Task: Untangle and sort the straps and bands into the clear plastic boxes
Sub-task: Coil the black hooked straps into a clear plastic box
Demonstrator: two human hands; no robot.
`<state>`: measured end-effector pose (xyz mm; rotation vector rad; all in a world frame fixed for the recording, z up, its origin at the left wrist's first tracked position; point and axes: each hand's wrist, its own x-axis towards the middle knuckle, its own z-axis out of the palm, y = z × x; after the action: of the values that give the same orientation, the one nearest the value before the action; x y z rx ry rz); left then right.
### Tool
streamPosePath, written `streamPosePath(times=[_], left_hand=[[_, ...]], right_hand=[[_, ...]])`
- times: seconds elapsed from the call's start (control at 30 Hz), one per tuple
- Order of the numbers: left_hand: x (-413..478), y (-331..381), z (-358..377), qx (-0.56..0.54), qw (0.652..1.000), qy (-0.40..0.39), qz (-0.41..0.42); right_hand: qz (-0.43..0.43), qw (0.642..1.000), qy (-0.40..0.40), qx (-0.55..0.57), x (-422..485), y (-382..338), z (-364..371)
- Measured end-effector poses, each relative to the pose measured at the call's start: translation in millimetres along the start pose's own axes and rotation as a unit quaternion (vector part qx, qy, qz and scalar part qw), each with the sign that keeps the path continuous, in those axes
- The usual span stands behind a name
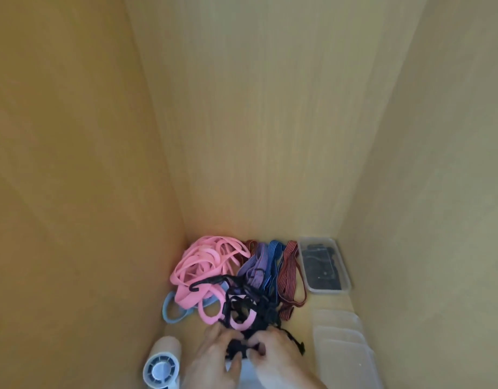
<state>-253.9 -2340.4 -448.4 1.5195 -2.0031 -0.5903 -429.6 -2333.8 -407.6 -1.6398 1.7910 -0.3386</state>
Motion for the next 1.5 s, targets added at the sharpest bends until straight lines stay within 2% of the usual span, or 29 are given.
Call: streamPosePath(times=[0.07, 0.27, 0.43, 0.53, 0.67, 0.8, 0.9, 1.1, 1.23, 1.3, 1.4, 1.5], left_hand=[[5, 11, -8, -0.037, 0.998, -0.048, -0.029], [27, 30, -36, -0.114, 0.989, -0.078, -0.052], [50, 54, -53, -0.233, 0.968, -0.040, -0.083], [66, 72, -65, -0.273, 0.958, -0.052, -0.071], [81, 90, -70, -0.298, 0.950, -0.060, -0.071], [88, 102, -69, -0.338, 0.931, -0.100, -0.092], [89, 107, -68, -0.356, 0.920, -0.126, -0.101], [88, 119, -79, -0.359, 0.911, -0.162, -0.126], [94, 127, -92, -0.387, 0.888, -0.200, -0.149], [99, 132, -96, -0.412, 0.864, -0.236, -0.166], [102, 136, -101, -0.433, 0.839, -0.291, -0.156], [106, 137, -102, -0.468, 0.821, -0.298, -0.139]], right_hand=[[-0.018, 1.000, 0.005, -0.002, -4, -7, -2], [-0.020, 0.997, 0.027, 0.075, 8, -8, -12], [-0.072, 0.970, 0.011, 0.233, 5, -19, -51], [-0.129, 0.950, 0.021, 0.285, 1, -36, -85], [-0.164, 0.912, 0.058, 0.371, 2, -60, -124], [-0.154, 0.842, 0.053, 0.515, 5, -80, -153], [-0.154, 0.803, 0.042, 0.575, 7, -93, -169], [-0.155, 0.815, 0.073, 0.554, 12, -106, -182], [-0.169, 0.815, 0.084, 0.547, 14, -109, -188], [-0.177, 0.814, 0.084, 0.547, 14, -110, -190], [-0.194, 0.811, 0.082, 0.546, 14, -115, -192], [-0.209, 0.802, 0.074, 0.555, 13, -118, -194]])
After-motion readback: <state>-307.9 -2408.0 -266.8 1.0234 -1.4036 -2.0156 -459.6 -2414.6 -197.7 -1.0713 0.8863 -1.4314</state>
